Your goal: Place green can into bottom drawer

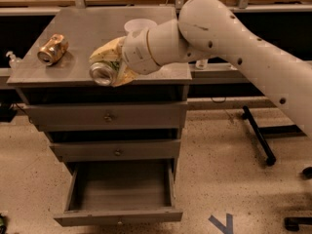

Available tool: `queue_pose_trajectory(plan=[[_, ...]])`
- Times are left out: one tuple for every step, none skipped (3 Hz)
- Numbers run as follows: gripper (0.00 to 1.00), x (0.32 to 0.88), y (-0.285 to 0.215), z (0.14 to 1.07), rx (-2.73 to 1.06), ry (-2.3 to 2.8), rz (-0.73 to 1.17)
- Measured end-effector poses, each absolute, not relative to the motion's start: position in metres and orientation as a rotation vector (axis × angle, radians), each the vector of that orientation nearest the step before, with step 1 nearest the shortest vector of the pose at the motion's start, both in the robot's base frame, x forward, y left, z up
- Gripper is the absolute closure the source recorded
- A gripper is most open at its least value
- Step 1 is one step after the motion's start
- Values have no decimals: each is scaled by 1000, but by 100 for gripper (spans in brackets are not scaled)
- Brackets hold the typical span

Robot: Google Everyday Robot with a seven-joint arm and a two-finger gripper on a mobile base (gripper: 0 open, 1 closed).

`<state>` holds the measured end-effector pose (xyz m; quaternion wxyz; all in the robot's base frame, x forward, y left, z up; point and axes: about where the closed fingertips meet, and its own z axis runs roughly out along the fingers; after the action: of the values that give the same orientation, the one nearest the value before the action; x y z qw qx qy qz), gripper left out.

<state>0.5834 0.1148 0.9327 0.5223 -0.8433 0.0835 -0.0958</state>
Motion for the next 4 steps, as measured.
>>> queue_pose_trajectory(plan=[[100, 589, 101, 916, -2013, 237, -239], [100, 585, 86, 859, -1929, 292, -208], [100, 558, 54, 774, -1846, 325, -194], [100, 542, 0, 694, -1833, 392, -184]])
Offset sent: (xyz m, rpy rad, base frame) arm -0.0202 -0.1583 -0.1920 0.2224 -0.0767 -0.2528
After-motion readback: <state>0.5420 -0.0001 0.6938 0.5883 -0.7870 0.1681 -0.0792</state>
